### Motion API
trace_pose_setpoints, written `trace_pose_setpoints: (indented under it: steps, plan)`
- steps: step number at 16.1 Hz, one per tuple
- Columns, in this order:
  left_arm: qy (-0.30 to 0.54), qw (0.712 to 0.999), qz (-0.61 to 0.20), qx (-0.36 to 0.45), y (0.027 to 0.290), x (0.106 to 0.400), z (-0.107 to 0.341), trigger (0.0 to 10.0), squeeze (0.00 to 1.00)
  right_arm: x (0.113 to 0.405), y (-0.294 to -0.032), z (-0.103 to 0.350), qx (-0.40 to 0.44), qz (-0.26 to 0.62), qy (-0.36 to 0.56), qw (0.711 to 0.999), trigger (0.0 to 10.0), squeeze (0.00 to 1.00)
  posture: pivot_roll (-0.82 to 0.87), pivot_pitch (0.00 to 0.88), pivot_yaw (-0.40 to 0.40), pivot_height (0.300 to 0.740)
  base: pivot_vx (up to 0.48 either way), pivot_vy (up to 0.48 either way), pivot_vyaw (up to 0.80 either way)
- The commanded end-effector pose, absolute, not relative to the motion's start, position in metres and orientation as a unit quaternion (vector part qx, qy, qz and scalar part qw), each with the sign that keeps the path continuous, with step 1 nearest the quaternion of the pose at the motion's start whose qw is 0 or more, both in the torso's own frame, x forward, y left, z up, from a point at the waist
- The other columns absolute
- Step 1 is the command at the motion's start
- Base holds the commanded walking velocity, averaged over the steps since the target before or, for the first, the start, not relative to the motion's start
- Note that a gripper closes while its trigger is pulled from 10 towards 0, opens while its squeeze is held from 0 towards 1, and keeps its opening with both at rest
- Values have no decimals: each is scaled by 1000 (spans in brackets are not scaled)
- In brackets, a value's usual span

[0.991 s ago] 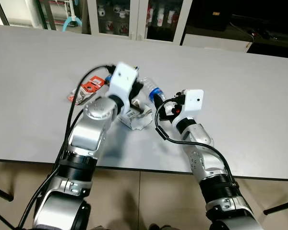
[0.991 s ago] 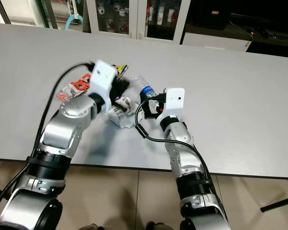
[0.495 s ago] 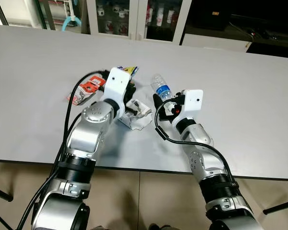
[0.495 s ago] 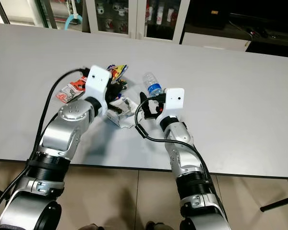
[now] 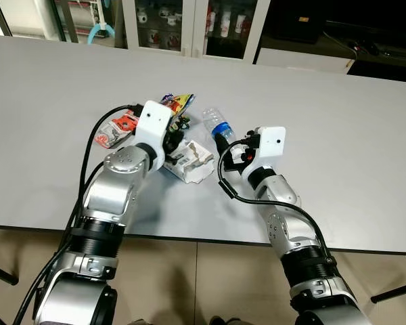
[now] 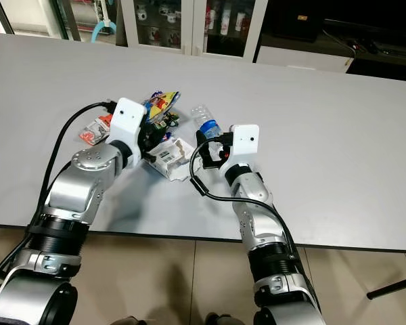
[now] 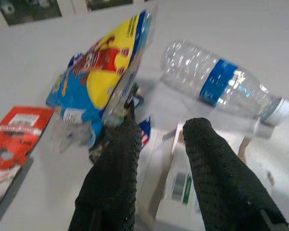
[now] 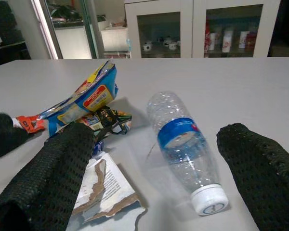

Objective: Picking trash to rubbish bin

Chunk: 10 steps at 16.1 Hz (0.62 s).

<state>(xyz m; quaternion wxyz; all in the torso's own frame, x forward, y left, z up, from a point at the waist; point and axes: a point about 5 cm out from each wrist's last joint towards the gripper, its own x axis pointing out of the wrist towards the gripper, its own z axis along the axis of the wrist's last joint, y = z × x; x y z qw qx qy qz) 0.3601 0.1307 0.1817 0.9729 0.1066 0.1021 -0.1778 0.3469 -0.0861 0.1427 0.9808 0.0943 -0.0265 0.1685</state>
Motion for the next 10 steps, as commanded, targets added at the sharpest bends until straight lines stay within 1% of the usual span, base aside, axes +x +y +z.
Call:
trace_pose_setpoints:
  steps: [1, 9, 10]
  plan:
    - [124, 970, -184, 97, 130, 359, 173, 10000, 1000, 348, -88, 142, 95, 169, -19, 981, 10000, 0, -68, 63, -107, 740, 0, 0, 0]
    - [155, 970, -185, 41, 137, 359, 163, 10000, 1000, 347, -86, 141, 94, 177, -17, 980, 10000, 0, -69, 63, -108, 740, 0, 0, 0]
    - [162, 968, -191, 18, 136, 359, 161, 10000, 1000, 347, -86, 141, 94, 179, -16, 979, 10000, 0, -70, 65, -109, 740, 0, 0, 0]
